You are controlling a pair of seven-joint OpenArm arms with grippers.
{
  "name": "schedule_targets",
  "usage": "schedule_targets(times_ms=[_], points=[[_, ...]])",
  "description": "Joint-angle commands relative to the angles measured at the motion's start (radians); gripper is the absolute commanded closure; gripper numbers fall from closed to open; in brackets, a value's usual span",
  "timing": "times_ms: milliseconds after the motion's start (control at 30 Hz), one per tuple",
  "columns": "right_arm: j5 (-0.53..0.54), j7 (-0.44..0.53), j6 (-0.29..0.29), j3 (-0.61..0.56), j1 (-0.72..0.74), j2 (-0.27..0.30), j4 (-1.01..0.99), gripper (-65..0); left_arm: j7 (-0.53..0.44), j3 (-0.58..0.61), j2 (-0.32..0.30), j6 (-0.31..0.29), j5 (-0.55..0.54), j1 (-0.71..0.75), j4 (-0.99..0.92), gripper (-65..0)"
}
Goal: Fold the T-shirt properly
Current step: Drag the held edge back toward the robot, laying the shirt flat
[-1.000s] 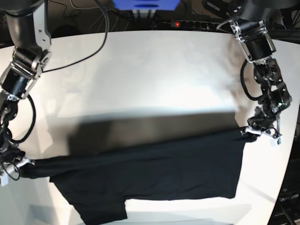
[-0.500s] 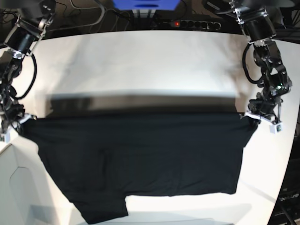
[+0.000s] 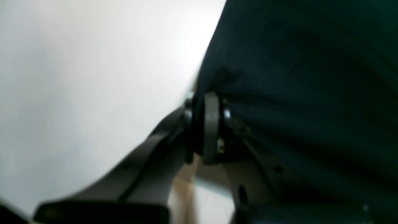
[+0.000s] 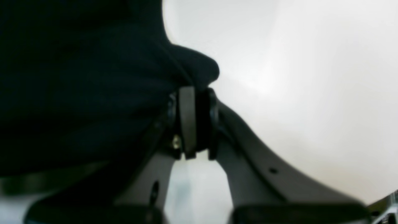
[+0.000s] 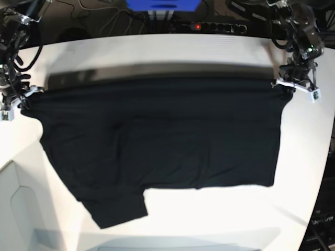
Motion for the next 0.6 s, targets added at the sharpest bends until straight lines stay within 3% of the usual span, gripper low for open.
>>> schedule_targets(times_ms=[0, 300, 567], points=[[-0.025, 0.018, -0.009, 0.015, -0.028, 0.024, 0.027, 0.0, -0.027, -0.011, -0.012, 0.013, 0.014, 0.025, 0.028, -0.1], [-0.027, 0.019, -0.009, 0.079, -0.237, -0.06, 0.083, 0.0, -0.027, -0.011, 0.033, 0.013, 0.014, 0.151, 0.045, -0.1], [-0.027, 0.019, -0.007, 0.084, -0.271, -0.084, 0.083, 0.0, -0.025, -0.01, 0.036, 0.013, 0.014, 0.183, 0.046, -0.5]])
